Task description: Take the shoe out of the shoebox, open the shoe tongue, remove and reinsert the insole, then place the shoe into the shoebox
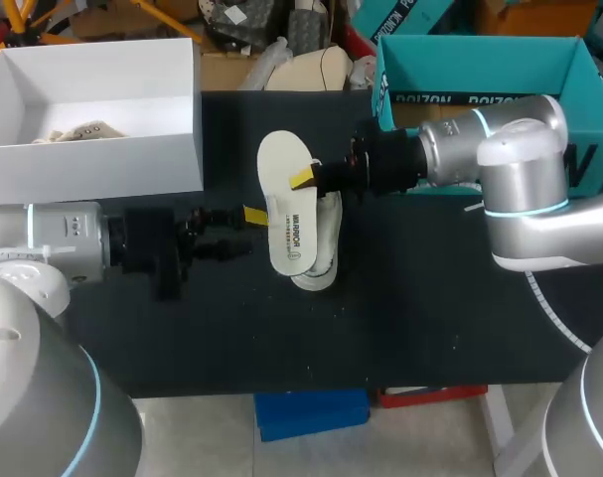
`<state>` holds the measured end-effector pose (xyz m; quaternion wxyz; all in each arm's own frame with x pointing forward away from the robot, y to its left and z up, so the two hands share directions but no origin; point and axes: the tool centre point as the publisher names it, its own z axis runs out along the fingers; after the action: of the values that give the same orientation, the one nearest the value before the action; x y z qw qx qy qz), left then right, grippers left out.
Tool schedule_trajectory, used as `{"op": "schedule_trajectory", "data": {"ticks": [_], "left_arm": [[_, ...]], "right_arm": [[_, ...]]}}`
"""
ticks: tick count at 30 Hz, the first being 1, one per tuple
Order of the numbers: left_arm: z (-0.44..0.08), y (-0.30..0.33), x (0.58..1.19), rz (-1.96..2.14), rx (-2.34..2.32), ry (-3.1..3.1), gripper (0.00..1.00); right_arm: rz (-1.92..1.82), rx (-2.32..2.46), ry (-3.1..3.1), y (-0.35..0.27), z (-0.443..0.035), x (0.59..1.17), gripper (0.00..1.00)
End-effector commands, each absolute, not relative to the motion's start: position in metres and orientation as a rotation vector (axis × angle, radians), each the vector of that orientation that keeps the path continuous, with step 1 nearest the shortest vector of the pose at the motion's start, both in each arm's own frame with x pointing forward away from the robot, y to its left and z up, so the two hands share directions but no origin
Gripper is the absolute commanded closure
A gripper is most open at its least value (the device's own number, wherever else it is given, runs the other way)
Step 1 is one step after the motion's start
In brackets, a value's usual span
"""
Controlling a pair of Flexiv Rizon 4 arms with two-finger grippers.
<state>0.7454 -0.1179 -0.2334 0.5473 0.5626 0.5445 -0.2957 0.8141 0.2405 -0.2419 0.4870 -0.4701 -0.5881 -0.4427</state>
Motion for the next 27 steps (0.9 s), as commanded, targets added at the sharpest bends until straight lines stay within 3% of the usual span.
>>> {"op": "schedule_trajectory", "data": {"ticks": [1, 17, 27], "left_arm": [[-0.208, -0.122, 0.736, -0.541, 1.423, 1.464, 0.00], [-0.156, -0.148, 0.751, -0.322, 1.437, 1.583, 0.00], [-0.156, -0.148, 0.751, -0.322, 1.437, 1.583, 0.00]], "right_arm": [[-1.076, -1.146, -1.431, 0.241, -0.242, 0.814, 1.00], [-1.076, -1.146, -1.431, 0.241, -0.242, 0.814, 1.00], [-1.076, -1.146, -1.431, 0.241, -0.242, 0.814, 1.00]]}}
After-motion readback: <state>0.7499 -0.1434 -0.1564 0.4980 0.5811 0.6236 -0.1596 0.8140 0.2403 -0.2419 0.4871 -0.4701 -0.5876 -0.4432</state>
